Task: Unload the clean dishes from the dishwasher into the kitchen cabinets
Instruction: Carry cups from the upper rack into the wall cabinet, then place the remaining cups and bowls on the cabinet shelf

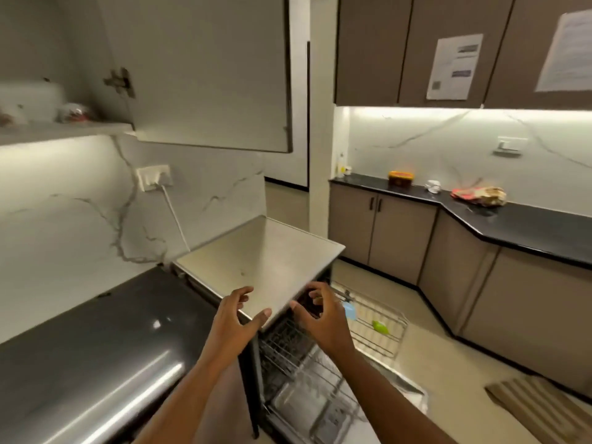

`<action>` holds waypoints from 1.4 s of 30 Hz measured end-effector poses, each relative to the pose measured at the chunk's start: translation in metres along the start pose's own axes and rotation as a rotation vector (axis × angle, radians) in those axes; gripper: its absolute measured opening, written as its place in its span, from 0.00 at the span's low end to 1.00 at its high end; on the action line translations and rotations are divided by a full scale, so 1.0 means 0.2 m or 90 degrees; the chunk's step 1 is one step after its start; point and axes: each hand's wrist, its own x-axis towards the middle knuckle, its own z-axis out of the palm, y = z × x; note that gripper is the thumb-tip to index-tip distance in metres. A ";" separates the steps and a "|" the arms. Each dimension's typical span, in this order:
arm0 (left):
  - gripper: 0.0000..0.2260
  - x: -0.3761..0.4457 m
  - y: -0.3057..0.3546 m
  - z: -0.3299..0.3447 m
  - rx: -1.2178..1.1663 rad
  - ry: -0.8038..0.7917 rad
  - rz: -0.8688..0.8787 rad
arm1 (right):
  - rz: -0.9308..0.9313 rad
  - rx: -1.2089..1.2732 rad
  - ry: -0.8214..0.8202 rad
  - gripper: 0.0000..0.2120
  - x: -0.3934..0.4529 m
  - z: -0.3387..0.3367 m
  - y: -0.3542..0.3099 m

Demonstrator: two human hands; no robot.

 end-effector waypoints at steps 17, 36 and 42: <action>0.31 -0.33 0.07 0.98 -0.005 -0.195 -0.102 | 0.225 -0.187 -0.003 0.28 -0.48 -1.11 0.65; 0.30 0.80 -0.27 1.60 0.121 -0.320 -0.136 | 0.423 -0.271 -0.093 0.28 0.34 -1.01 1.37; 0.33 0.90 -0.46 1.75 0.129 -0.311 -0.226 | 0.473 -0.330 -0.189 0.27 0.53 -0.93 1.65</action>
